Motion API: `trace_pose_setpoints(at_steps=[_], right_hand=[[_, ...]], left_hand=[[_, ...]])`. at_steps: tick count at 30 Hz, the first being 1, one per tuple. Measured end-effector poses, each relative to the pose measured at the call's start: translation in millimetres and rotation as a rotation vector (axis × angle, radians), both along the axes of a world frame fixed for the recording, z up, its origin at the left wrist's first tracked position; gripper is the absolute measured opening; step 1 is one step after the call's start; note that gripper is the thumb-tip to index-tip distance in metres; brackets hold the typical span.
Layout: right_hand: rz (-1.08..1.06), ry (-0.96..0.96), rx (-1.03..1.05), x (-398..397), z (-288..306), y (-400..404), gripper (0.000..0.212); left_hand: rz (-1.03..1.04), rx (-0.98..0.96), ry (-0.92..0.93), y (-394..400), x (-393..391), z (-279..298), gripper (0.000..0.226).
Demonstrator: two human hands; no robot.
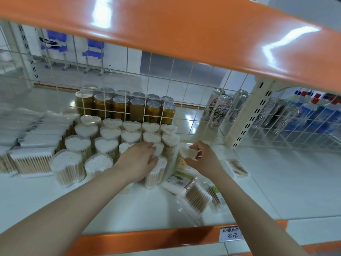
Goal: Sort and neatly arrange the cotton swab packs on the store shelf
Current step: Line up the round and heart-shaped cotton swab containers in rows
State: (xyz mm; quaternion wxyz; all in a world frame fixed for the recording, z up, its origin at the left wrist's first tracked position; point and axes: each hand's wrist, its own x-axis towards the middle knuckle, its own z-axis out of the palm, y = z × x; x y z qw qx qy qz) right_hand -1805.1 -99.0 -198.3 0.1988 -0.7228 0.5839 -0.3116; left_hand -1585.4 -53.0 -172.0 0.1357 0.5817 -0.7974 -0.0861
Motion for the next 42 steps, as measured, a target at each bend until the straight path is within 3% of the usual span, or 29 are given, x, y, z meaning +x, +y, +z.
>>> trace_pose_setpoints(at_steps=[12, 42], right_hand=[[0.047, -0.102, 0.005, 26.7, -3.8, 8.9, 0.043], [0.016, -0.016, -0.07, 37.1, -6.8, 4.3, 0.039]], left_hand=[[-0.007, -0.014, -0.031, 2.6, 2.9, 2.1, 0.046], [0.002, -0.012, -0.041, 0.4, 1.9, 2.3, 0.045]])
